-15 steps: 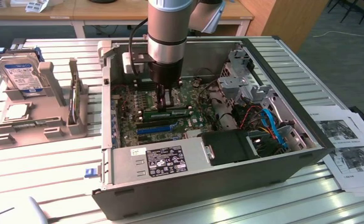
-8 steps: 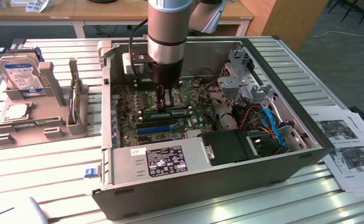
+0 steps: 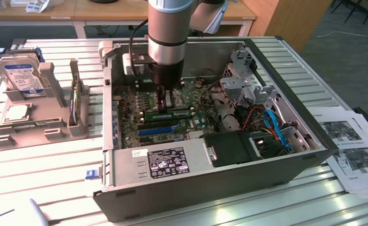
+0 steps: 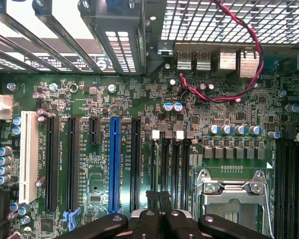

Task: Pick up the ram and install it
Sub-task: 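Press down the ram until it locks into place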

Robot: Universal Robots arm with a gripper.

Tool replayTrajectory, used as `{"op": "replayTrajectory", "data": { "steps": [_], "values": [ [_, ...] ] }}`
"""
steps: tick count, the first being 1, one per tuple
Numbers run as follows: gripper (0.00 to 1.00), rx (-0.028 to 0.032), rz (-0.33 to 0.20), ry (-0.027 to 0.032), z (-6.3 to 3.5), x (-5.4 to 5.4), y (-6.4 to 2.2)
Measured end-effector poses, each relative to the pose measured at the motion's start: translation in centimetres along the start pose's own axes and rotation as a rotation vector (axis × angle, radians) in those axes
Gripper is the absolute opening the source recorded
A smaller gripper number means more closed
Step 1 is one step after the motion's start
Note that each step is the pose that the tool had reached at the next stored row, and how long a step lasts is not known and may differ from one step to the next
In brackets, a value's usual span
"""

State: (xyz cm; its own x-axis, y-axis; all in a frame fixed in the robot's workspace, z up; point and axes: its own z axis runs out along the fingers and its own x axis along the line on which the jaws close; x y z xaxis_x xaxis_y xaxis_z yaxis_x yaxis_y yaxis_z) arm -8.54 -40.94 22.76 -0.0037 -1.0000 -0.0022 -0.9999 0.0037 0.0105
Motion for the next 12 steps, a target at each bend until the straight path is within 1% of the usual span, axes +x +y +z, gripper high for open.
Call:
{"op": "replayTrajectory", "data": {
  "steps": [12],
  "values": [
    [0.10, -0.0001, 0.000, 0.0001, 0.04, 0.00, 0.01]
  ]
}}
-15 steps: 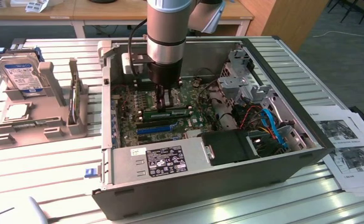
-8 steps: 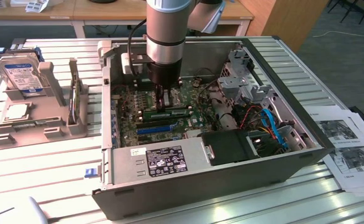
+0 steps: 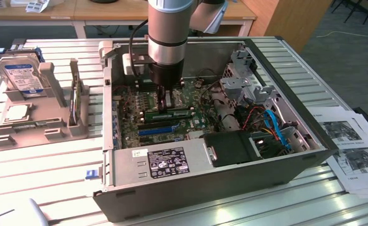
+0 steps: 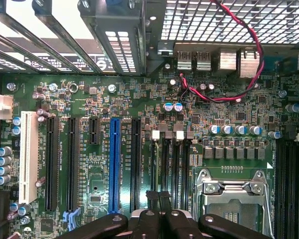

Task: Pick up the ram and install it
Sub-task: 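Press down the ram until it locks into place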

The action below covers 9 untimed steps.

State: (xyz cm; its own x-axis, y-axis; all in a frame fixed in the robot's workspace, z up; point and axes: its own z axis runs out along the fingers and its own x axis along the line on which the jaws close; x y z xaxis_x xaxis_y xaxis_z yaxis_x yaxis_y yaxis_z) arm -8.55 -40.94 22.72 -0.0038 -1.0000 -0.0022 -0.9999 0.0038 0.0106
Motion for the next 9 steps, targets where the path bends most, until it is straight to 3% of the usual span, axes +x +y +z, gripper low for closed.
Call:
{"op": "replayTrajectory", "data": {
  "steps": [9],
  "values": [
    [0.10, 0.0001, 0.000, 0.0000, 0.12, 0.00, 0.00]
  ]
}}
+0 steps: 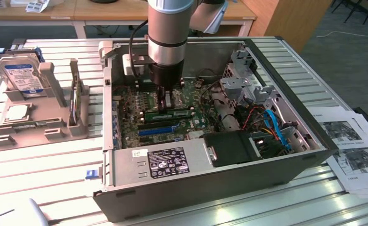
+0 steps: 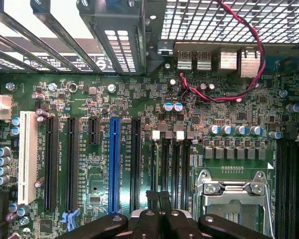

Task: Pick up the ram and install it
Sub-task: 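Press down the ram until it locks into place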

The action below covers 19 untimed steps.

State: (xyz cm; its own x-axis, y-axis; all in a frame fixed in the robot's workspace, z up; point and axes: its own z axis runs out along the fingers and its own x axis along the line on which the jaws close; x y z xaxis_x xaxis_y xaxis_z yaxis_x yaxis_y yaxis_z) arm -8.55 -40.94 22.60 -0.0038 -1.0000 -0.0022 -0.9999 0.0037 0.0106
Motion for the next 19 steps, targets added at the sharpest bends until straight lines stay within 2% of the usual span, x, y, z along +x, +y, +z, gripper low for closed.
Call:
{"op": "replayTrajectory", "data": {
  "steps": [16, 19],
  "values": [
    [0.10, 0.0000, 0.000, -0.0001, -0.05, 0.00, 0.00],
    [0.10, 0.0015, 0.000, 0.0001, -0.09, 0.00, 0.06]
  ]
}}
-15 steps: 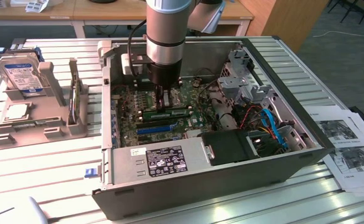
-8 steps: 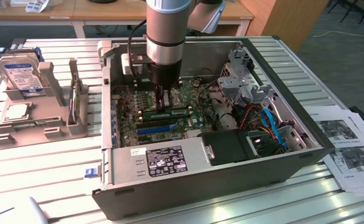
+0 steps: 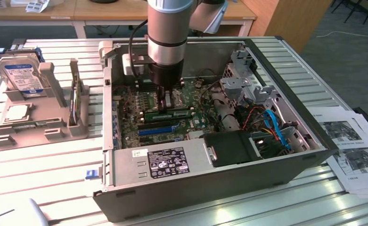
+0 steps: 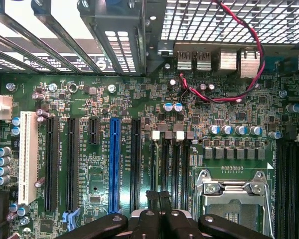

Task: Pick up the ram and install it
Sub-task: 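Press down the ram until it locks into place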

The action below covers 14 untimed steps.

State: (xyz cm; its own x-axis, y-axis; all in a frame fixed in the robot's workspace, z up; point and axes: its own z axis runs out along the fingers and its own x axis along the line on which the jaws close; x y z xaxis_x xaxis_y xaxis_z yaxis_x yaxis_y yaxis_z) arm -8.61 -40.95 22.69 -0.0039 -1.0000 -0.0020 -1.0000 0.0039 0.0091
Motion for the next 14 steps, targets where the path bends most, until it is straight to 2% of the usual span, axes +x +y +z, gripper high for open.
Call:
{"op": "replayTrajectory", "data": {
  "steps": [3, 14],
  "values": [
    [0.10, 0.0041, 0.000, -0.0003, -0.06, -0.01, 0.09],
    [0.10, 0.0041, 0.000, 0.0001, -0.04, 0.00, 0.09]
  ]
}}
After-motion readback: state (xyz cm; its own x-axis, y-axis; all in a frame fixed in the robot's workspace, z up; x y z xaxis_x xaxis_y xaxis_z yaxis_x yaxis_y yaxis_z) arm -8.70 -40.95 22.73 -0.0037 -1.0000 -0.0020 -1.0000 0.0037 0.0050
